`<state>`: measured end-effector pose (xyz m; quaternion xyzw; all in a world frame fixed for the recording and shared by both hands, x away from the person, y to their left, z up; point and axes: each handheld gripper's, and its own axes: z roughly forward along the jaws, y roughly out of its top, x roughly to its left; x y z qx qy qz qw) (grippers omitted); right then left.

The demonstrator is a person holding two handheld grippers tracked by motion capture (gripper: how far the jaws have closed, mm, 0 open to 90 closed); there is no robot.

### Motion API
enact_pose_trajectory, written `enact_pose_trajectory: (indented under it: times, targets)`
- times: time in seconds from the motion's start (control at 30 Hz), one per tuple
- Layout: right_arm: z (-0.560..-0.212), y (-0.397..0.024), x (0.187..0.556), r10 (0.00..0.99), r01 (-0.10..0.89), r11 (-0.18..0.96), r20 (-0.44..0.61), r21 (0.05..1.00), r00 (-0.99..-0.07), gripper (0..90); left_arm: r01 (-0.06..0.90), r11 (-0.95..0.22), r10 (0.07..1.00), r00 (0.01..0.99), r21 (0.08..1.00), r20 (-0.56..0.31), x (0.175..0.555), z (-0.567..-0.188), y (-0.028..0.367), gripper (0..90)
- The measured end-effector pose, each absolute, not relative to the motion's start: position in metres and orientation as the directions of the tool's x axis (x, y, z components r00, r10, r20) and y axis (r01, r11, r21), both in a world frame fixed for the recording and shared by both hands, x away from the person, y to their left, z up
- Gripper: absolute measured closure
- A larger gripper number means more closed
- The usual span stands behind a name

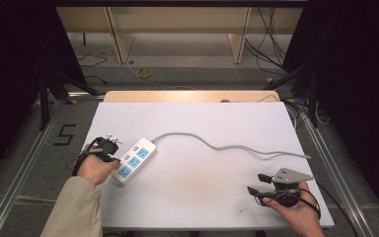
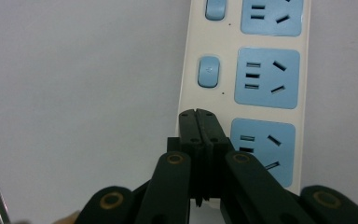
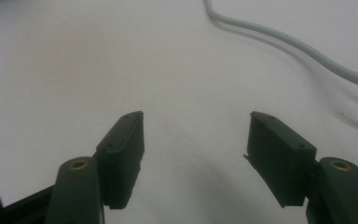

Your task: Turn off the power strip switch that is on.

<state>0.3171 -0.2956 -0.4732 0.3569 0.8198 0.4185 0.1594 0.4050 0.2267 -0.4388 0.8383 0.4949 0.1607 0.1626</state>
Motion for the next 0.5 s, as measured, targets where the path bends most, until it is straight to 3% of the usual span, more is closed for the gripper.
enact_pose_trajectory:
  times: [0.5]
  targets:
    - [-0.4733,-0.2957,0.317,0.719,0.451,0.395,0.037,0.8,-0.694,37.5,0.779,-0.461,0.88,0.462,0.425,0.108,0.4062,-0.4413,0.2254,90.0]
